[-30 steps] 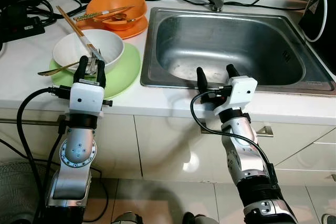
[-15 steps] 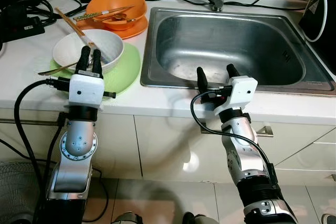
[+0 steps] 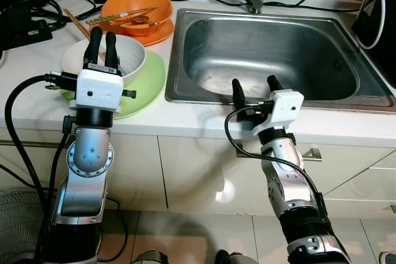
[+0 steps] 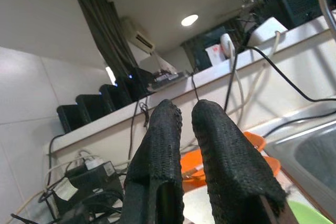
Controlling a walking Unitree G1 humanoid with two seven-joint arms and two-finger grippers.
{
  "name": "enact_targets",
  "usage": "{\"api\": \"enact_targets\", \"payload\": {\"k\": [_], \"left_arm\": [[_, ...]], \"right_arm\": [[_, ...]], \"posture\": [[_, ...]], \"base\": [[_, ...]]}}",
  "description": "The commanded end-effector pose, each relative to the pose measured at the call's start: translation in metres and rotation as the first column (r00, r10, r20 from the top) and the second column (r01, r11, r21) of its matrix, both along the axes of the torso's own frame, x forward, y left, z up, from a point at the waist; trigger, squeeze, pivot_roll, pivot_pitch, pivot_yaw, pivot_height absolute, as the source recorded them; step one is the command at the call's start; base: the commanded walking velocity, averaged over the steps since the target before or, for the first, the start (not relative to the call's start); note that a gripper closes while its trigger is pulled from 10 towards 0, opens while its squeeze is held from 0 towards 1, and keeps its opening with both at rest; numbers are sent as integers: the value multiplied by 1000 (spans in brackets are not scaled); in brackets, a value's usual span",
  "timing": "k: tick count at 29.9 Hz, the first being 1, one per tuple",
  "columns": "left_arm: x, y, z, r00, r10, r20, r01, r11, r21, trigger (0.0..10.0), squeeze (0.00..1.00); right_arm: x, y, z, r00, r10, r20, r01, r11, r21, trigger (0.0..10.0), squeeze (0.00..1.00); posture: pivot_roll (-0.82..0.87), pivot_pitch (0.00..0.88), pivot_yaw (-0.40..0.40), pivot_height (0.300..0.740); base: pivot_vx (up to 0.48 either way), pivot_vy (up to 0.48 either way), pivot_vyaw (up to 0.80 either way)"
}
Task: Kitchen organization
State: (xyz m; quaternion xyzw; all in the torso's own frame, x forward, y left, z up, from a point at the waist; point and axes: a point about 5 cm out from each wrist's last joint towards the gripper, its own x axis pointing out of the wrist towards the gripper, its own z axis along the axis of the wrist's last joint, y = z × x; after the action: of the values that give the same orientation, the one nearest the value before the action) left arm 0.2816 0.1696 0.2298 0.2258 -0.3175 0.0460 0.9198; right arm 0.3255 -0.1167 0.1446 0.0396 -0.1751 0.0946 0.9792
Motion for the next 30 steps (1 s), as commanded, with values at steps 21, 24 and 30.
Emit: {"api": "enact_targets", "payload": {"k": [21,24,30], "left_arm": [[-22,3,-29,997,4,-77,-6,999,-34,10000,1000],[-24,5,-31,997,18,-78,-21,999,-34,10000,1000],[-26,9,-33,996,45,-75,-48,998,-35,10000,1000]], "right_arm": [[0,-5,-3,1000,-13,-8,13,1000,3,10000,0],[0,-5,-3,1000,-10,-9,10,1000,2,10000,0],[0,-4,-3,1000,-5,-10,5,1000,2,10000,0]], "posture": [[87,107,-44,740],[90,107,-46,740],[89,106,-46,740]], "base": [[0,0,0],[0,0,0],[0,0,0]]}}
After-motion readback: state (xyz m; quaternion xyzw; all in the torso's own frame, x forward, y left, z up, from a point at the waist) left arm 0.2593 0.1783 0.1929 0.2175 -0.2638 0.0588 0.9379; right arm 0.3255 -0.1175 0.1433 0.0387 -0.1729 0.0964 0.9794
